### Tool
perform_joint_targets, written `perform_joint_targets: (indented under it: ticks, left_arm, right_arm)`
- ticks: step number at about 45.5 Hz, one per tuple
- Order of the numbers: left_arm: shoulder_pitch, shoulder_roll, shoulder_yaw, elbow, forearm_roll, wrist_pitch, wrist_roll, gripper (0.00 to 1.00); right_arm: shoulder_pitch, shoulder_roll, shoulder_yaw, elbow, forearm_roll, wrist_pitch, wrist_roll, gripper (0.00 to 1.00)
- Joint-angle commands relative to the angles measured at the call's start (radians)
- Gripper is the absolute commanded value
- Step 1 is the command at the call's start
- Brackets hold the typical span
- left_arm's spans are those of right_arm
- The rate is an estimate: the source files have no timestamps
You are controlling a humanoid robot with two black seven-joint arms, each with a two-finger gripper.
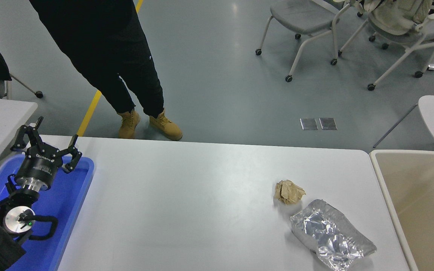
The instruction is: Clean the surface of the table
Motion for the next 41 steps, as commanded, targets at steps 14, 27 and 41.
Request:
perform_joint_targets:
  ticks: [14, 27, 41]
  left_arm:
    - [0.000, 0.000, 0.000, 0.001, 0.000, 0.001, 0.000, 1.00]
    - [0.000, 0.000, 0.000, -0.001, 0.000, 0.000, 0.000, 1.00]
    - [0.000, 0.001, 0.000, 0.001, 0.000, 0.001, 0.000, 1.00]
  right_arm:
    - [-0.022, -0.147, 0.321, 0.489, 0.014, -0.005, 0.074, 1.00]
    - [-0.101, -0.099, 0.458, 0.653, 0.086, -0.006, 0.105, 1.00]
    - [-0.218, 0.046, 0.584, 0.783, 0.172, -0.034, 0.172, 1.00]
